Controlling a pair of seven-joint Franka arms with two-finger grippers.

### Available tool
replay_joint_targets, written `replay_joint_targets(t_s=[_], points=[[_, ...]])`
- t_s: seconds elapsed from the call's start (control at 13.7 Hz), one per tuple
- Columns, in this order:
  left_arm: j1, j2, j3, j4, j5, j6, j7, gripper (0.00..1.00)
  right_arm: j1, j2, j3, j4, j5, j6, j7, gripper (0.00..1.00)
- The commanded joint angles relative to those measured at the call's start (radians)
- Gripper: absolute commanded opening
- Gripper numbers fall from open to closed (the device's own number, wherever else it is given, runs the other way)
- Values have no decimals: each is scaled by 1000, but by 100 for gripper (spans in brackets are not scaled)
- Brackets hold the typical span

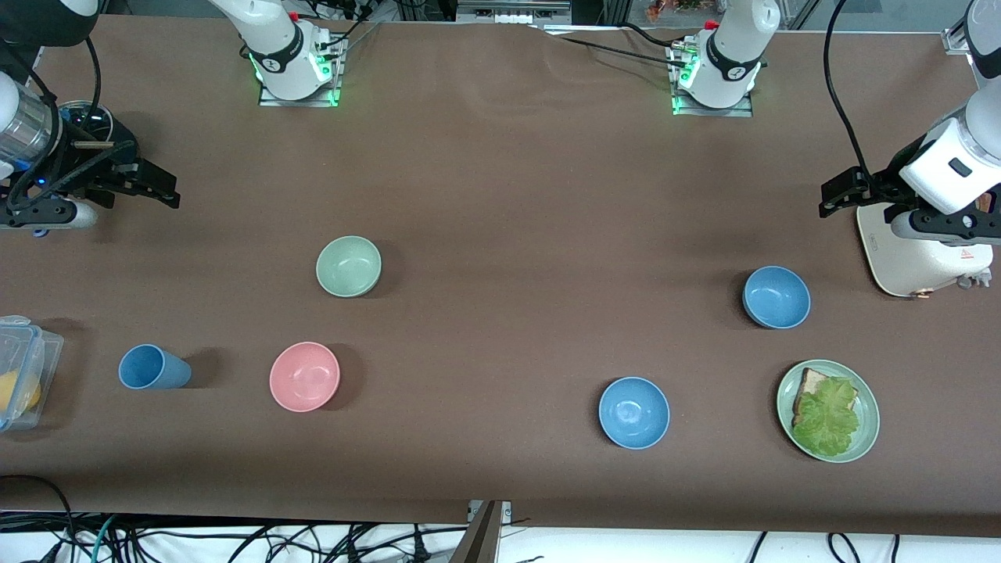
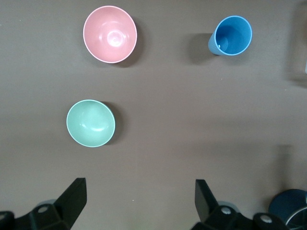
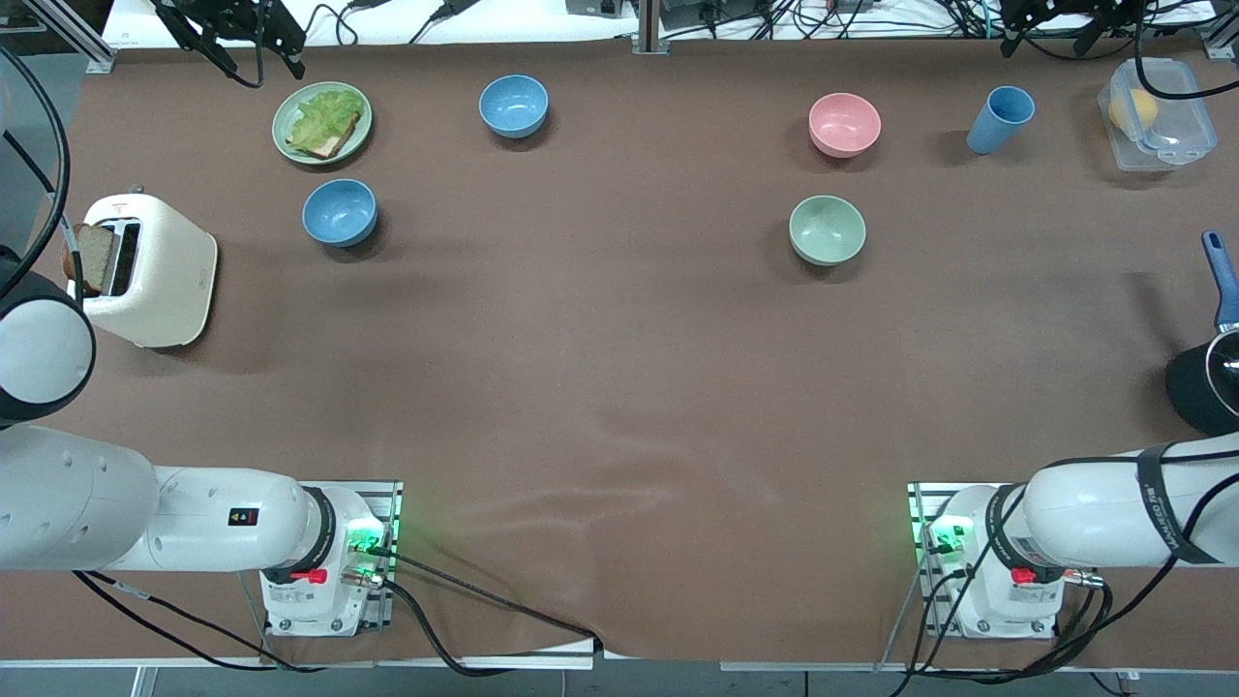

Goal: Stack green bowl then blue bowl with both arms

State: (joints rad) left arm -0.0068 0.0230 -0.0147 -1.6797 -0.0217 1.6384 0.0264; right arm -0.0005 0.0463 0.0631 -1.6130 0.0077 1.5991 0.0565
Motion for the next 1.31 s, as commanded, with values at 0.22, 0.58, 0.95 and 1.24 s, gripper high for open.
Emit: replay_joint_targets(t_s=[0.22,0.58,0.95,1.24], points=[[-4,2,4,12,17,-8,3,100,-7,9,6,24,-5,-10,5,100],[-4,2,4,12,17,-8,3,100,-7,29,6,22,1,48,0,100],[-4,2,4,12,17,-8,0,100,-1,130,14,22,0,36,-3,100],[-4,2,4,12,17,-8,0,100,54,185,33,21,26,44,0,100]])
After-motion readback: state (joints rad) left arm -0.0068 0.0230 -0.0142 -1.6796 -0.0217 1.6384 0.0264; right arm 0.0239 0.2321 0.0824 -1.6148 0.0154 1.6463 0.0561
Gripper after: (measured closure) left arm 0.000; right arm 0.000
